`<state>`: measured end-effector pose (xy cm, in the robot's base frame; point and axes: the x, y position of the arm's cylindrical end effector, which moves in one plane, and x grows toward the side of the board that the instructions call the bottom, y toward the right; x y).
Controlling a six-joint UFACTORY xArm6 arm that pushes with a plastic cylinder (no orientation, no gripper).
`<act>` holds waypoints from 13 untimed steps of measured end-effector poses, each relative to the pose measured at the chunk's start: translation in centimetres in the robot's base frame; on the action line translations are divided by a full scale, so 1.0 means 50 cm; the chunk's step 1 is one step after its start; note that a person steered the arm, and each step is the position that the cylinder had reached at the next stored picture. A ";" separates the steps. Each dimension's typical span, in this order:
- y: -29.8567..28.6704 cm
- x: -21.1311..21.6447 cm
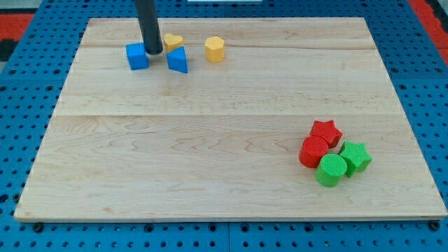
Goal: Place the blue cube at the bottom left side of the blue triangle
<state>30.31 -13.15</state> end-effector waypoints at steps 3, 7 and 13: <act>0.220 0.098; -0.044 0.000; -0.253 -0.025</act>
<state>29.08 -25.78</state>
